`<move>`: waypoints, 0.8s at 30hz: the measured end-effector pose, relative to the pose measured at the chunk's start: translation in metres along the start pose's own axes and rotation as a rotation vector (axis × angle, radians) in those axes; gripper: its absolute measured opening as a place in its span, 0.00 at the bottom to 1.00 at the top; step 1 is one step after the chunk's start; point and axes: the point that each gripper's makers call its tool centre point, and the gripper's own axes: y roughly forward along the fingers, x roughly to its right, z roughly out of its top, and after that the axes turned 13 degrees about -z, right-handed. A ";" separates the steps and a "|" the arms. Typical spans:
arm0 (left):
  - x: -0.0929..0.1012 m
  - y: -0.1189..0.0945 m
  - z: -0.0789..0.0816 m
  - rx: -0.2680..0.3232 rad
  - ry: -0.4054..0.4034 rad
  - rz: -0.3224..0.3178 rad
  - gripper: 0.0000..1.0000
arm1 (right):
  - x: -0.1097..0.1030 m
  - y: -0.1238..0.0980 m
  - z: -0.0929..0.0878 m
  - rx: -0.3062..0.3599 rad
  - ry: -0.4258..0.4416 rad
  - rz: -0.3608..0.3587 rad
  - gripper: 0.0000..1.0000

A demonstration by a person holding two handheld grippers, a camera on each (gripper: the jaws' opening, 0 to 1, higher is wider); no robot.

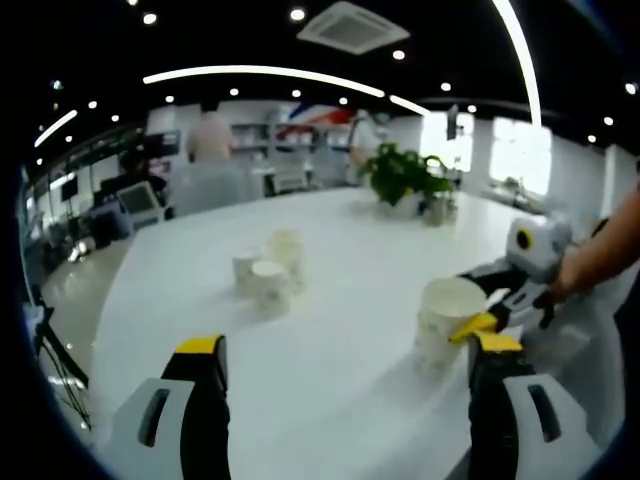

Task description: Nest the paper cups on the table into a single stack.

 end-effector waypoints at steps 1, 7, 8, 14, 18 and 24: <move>0.000 0.000 0.000 0.001 0.000 0.001 0.99 | -0.001 0.000 0.000 -0.002 -0.002 0.001 0.46; 0.000 -0.001 0.000 0.009 -0.001 0.007 0.99 | -0.002 -0.002 0.002 -0.012 0.000 0.006 0.52; 0.001 -0.001 0.000 0.008 -0.002 0.007 0.99 | -0.002 -0.002 0.004 -0.011 0.004 0.007 0.54; 0.000 -0.001 0.000 0.010 0.000 0.009 0.99 | 0.009 -0.005 0.025 0.011 0.025 0.008 0.67; -0.002 -0.001 0.000 0.016 -0.002 0.015 0.99 | 0.024 -0.008 0.039 0.018 0.024 -0.008 0.76; -0.007 -0.003 -0.009 0.004 -0.020 0.030 0.99 | 0.047 -0.016 0.047 0.023 -0.037 -0.047 0.81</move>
